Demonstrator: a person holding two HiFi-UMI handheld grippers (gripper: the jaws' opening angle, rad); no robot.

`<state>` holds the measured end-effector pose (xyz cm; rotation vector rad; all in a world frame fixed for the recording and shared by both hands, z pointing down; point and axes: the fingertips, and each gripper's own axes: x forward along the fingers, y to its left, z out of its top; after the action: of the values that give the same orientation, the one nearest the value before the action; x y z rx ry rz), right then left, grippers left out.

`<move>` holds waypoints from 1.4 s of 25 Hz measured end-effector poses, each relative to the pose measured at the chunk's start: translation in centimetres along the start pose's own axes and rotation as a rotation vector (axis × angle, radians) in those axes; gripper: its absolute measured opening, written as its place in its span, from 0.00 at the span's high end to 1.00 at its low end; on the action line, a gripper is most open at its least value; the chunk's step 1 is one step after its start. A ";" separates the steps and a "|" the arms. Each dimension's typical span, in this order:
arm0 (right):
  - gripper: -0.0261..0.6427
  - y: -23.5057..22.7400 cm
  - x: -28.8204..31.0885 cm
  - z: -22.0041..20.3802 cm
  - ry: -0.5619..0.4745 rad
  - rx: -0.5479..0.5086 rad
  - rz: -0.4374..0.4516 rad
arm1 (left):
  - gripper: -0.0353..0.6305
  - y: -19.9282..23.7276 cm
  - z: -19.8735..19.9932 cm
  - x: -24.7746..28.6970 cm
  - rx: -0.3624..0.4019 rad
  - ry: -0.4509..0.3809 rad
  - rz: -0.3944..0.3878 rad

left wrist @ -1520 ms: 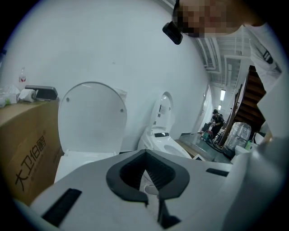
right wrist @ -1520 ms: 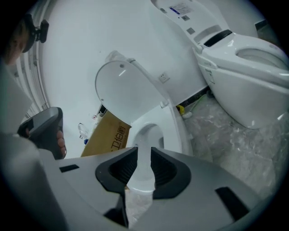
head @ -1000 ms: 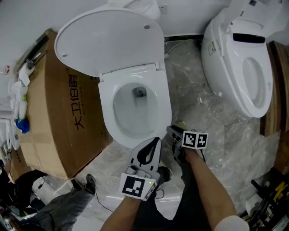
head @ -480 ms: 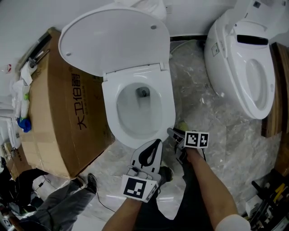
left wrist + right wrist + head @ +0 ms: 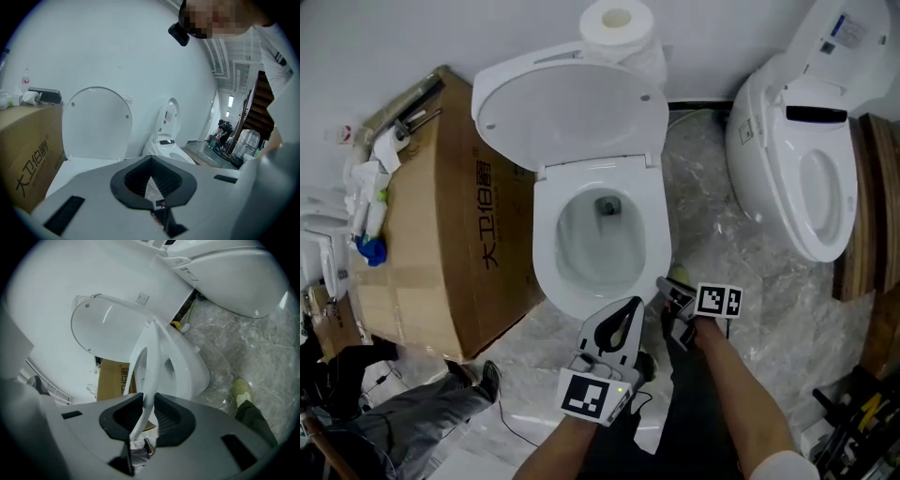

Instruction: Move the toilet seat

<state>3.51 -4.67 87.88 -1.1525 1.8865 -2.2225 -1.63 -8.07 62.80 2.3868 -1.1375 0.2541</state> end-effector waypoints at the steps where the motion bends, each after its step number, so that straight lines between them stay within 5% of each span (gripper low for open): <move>1: 0.85 1.1 -0.5 0.2 -0.004 0.004 0.011 | 0.94 -0.4 1.1 -0.5 0.003 -0.008 -0.003; 19: 0.79 17.4 -5.3 9.5 -0.027 0.082 0.258 | 0.94 -3.9 15.4 -2.6 0.080 -0.074 -0.011; 23: 0.76 21.2 -5.4 12.6 -0.006 0.051 0.355 | 0.94 -3.4 17.5 -1.2 0.083 -0.086 0.019; 35: 0.72 28.2 -4.2 21.0 -0.007 -0.088 0.465 | 0.94 -1.3 22.5 2.8 0.070 -0.120 0.109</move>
<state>5.29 -28.45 61.63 -0.6343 2.0104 -1.8958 0.29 -20.41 43.85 2.4315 -1.3368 0.1921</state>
